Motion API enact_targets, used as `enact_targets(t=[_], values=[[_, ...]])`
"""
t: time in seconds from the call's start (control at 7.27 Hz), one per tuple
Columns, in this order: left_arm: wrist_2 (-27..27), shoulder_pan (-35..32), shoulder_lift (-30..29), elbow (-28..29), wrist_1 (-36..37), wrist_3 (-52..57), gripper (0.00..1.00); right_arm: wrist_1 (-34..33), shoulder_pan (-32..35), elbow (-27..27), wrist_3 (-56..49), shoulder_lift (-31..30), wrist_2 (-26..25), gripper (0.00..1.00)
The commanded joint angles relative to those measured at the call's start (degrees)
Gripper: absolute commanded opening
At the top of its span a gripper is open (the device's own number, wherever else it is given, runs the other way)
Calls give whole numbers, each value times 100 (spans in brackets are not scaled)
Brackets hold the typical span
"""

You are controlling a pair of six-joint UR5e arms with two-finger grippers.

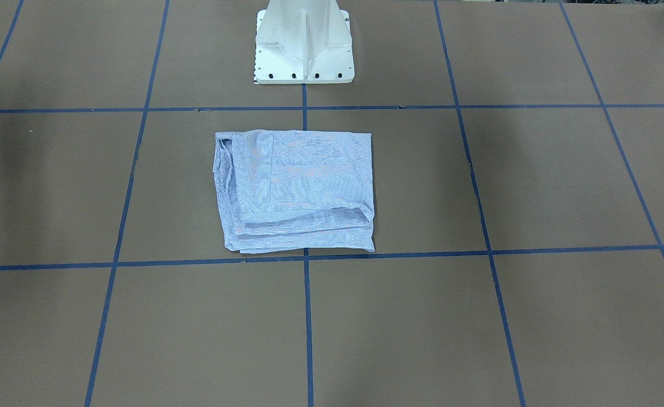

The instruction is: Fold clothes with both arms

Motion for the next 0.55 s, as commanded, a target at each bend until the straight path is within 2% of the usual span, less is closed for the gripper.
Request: enact_targets(t=[0.0, 0.28, 0.41], values=[[0, -140, 257, 119, -668, 32, 100, 7, 249, -29, -119, -147, 34, 100], [52, -141, 697, 267, -811, 40, 100, 85, 529, -142, -119, -786, 35, 100], [70, -141, 865, 199, -803, 23, 100, 260, 531, -152, -49, -789, 43, 100]])
